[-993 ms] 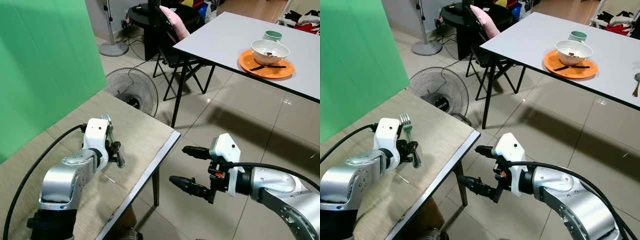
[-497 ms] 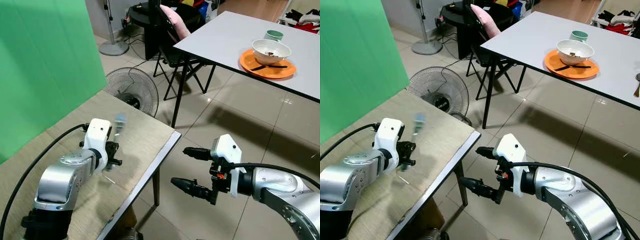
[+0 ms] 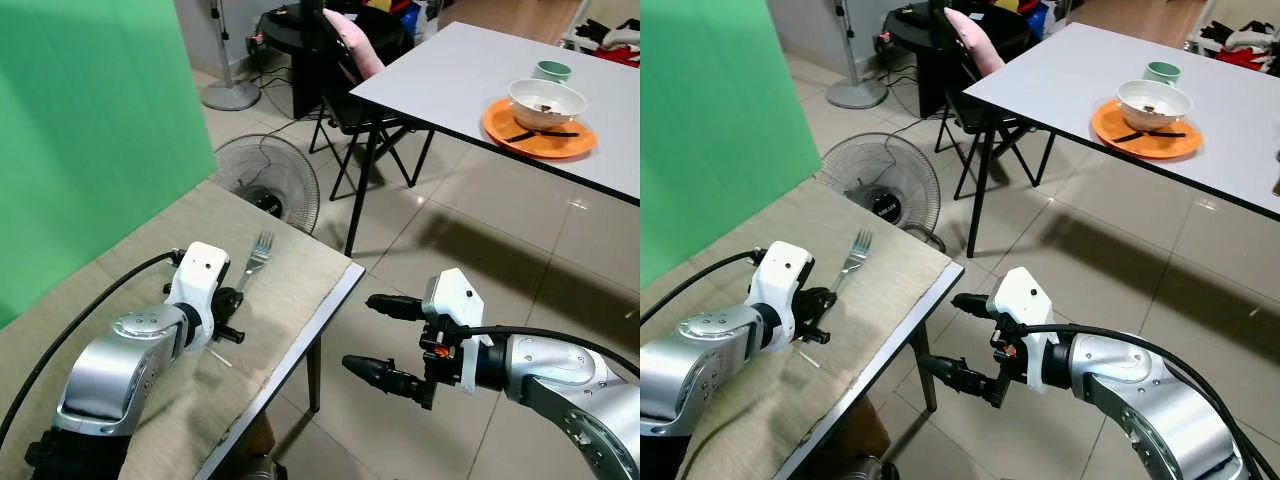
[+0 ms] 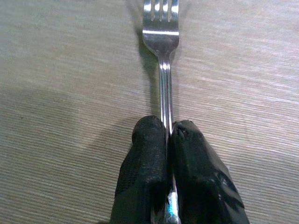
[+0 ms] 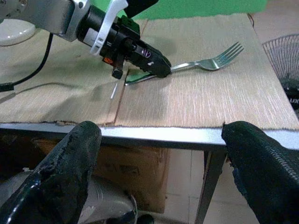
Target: Setting the table
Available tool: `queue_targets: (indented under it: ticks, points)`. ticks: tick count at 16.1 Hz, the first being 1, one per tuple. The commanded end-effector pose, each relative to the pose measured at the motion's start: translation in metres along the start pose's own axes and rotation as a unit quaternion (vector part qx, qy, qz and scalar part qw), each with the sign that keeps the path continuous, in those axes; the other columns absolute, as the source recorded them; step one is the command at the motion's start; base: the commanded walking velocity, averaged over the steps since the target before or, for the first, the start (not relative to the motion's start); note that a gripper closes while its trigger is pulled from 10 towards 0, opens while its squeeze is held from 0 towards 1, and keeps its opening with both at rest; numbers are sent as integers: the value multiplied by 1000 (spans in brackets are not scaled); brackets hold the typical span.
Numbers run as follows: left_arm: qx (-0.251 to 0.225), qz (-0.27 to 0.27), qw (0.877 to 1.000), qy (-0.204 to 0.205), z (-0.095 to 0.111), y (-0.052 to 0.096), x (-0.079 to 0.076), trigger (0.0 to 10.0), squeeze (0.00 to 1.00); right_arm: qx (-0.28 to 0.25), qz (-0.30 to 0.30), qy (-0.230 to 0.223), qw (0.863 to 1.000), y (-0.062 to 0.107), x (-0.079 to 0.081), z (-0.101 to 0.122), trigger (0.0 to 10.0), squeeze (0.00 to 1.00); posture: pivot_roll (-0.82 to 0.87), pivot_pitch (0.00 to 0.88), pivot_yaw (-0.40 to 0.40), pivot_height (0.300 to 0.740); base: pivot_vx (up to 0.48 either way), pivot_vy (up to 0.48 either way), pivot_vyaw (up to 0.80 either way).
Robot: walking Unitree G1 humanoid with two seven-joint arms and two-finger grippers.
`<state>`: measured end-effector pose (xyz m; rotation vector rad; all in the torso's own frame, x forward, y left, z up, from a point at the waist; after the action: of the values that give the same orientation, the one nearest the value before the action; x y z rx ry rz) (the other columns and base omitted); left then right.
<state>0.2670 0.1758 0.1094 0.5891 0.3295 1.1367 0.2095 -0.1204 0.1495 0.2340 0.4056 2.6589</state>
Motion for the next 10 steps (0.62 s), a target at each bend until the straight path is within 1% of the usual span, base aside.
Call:
queue_targets:
  ticks: [1,4,6,8,9,10]
  points:
    - [-48,-7,999,6,12,9,-2,0,0,-14,-22,-2,1000,3,-6,3,10000,0,-19,24,31,740,0,0,0]
    - [-91,-4,996,7,20,17,1,0,0,-24,-33,-6,999,3,-7,4,10000,0,-22,18,30,740,0,0,0]
    - [-110,-8,994,11,24,19,1,0,0,-27,-36,-5,999,2,-7,5,10000,0,-23,13,30,740,0,0,0]
    - [-190,-17,981,25,39,29,-3,0,0,-49,-68,-21,996,-1,-10,9,10000,0,-34,5,37,740,0,0,0]
    - [-232,-22,972,17,47,36,-8,0,0,-57,-97,-26,993,-2,-14,9,10000,0,-37,2,38,740,0,0,0]
    - [-267,-22,964,6,54,43,-16,8863,0,-66,-137,-28,988,-4,-19,9,10000,0,-40,0,40,740,0,0,0]
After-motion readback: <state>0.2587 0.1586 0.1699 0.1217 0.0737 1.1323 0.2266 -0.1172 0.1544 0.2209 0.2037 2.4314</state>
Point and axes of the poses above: a point about 5 cm out from each wrist's last joint towards the gripper, its own y axis pointing back from the gripper into the wrist, its own z axis along the axis of the wrist's last joint, x = y × z, the point moved 1 cm from there along -y, pointing out of the wrist towards the gripper, and after that the axes turned 2 degrees about -y, right-handed, at the moved point
